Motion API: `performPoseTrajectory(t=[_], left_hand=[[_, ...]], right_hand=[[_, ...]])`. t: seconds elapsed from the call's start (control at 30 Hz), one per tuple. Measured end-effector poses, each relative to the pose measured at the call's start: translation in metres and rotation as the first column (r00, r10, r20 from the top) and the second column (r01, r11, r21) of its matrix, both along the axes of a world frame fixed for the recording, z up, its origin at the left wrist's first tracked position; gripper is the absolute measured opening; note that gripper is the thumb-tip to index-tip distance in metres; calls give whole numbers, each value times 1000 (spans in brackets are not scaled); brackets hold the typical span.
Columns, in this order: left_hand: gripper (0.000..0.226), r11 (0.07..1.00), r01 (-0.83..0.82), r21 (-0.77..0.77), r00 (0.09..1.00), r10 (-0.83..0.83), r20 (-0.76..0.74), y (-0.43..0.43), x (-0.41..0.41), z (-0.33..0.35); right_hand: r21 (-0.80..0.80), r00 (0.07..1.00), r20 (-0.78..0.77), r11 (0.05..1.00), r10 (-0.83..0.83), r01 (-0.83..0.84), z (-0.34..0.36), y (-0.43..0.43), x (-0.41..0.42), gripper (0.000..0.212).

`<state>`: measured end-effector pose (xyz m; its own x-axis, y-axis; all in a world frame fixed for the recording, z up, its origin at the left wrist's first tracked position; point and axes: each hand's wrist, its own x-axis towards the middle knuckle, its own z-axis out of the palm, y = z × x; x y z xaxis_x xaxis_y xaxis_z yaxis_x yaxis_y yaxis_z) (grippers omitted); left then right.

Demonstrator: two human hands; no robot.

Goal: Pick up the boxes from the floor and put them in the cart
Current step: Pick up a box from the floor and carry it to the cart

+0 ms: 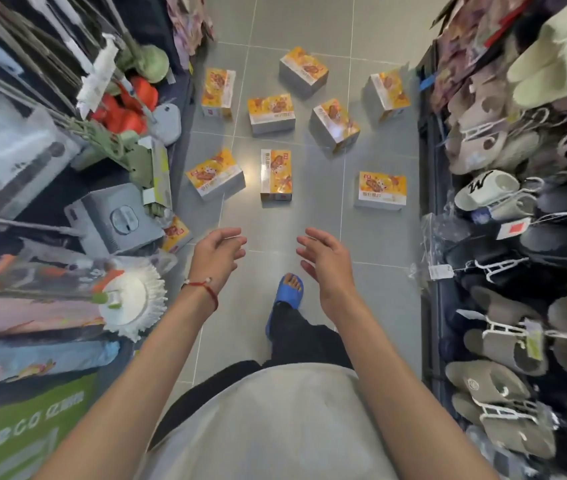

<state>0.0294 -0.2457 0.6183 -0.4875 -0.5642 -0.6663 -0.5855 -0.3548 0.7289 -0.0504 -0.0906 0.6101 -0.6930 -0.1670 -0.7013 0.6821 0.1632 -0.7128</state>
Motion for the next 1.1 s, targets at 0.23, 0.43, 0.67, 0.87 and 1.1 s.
performPoseTrajectory(t=[0.23, 0.43, 0.67, 0.87, 1.1], left_hand=[[18, 998, 58, 4, 998, -58, 4, -70, -134, -1], [14, 989, 142, 43, 989, -143, 29, -139, -246, -29], [25, 905, 417, 81, 889, -425, 168, -226, -363, -85], [23, 808, 580, 102, 765, -583, 273, -273, -439, -127], [25, 733, 670, 119, 635, -649, 419, -288, -495, -222]], right_hand=[[8, 998, 27, 998, -65, 65, 2, -66, -128, 29], [35, 986, 94, 990, -139, 136, -13, -125, -215, 21], [126, 916, 172, 930, -362, 344, -56, -197, -294, 23], [188, 800, 265, 842, -539, 505, -101, -237, -337, 16], [279, 661, 337, 741, -671, 610, -202, -256, -366, 25]])
